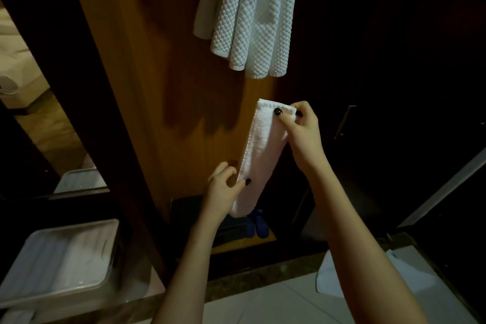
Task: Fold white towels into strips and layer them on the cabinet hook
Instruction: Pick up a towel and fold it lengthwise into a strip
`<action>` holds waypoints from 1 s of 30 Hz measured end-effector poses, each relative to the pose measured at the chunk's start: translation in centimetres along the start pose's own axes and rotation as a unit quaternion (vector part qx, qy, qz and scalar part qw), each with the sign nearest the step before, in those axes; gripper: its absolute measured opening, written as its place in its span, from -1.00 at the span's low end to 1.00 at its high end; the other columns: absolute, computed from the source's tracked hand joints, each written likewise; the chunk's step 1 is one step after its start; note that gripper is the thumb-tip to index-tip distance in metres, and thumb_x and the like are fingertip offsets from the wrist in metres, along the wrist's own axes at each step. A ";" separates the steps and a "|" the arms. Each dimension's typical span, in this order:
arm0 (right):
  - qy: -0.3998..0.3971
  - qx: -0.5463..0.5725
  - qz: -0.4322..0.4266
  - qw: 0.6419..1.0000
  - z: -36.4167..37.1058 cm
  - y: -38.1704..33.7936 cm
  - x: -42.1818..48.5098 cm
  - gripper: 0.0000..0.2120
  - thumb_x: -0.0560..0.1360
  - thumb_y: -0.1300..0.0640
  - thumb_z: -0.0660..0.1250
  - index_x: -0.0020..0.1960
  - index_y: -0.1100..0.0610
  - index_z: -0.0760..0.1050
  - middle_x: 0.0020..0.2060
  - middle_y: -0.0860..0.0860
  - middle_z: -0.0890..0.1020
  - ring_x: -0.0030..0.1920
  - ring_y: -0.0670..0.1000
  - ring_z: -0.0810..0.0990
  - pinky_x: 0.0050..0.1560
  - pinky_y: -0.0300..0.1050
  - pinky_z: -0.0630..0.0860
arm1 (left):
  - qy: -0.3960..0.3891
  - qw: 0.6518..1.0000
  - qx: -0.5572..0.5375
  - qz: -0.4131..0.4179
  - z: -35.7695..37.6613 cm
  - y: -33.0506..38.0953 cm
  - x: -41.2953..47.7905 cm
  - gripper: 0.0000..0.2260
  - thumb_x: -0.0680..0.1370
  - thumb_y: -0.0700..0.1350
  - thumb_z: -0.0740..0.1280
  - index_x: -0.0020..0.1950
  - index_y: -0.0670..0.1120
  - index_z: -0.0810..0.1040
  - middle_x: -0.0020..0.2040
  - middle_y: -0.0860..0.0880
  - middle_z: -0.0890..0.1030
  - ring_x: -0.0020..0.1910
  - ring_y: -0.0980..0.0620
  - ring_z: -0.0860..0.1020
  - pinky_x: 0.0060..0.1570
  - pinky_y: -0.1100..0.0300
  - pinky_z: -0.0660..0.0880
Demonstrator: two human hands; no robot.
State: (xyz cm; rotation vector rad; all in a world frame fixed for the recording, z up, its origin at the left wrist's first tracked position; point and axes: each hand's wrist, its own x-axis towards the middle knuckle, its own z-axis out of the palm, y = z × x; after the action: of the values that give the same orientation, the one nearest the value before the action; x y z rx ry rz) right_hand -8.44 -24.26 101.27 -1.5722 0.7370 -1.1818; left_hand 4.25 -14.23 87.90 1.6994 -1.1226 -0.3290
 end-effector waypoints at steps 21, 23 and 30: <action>0.016 0.107 0.017 0.994 2.0 -2.3 5.2 -0.85 0.56 0.23 0.34 -0.13 0.14 0.39 -0.18 0.07 0.52 -0.16 0.05 0.52 -0.20 -0.06 0.47 | 0.183 0.979 -0.074 -0.043 1.1 1.8 -1.6 -0.63 0.54 -0.17 0.41 0.32 -0.02 0.43 0.17 -0.11 0.59 0.10 0.09 0.48 -0.19 0.67 0.30; 0.034 0.128 0.033 0.991 2.4 -2.6 5.5 -0.87 0.55 0.23 0.35 -0.12 0.14 0.40 -0.17 0.06 0.53 -0.16 0.04 0.53 -0.19 -0.06 0.47 | 0.234 0.972 -0.019 -0.017 1.2 1.4 -2.0 -0.75 0.52 -0.21 0.41 0.19 -0.11 0.55 0.02 -0.05 0.62 0.01 -0.05 0.56 -0.30 0.53 0.36; -0.001 0.132 0.044 0.990 2.6 -3.0 5.6 -0.89 0.55 0.25 0.35 -0.08 0.17 0.41 -0.20 0.03 0.56 -0.21 -0.04 0.56 -0.18 -0.07 0.50 | 0.140 0.982 -0.121 -0.019 -0.2 0.0 -0.4 -0.82 0.52 -0.25 0.42 -0.24 -0.07 0.51 -0.38 0.13 0.44 -0.34 0.15 0.40 -0.30 0.24 0.32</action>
State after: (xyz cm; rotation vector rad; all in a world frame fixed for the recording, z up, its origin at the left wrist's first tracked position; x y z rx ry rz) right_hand -4.37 -27.35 105.89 -1.3083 0.6132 -1.1614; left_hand 4.17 -13.81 87.88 1.4979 -0.8095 -0.2314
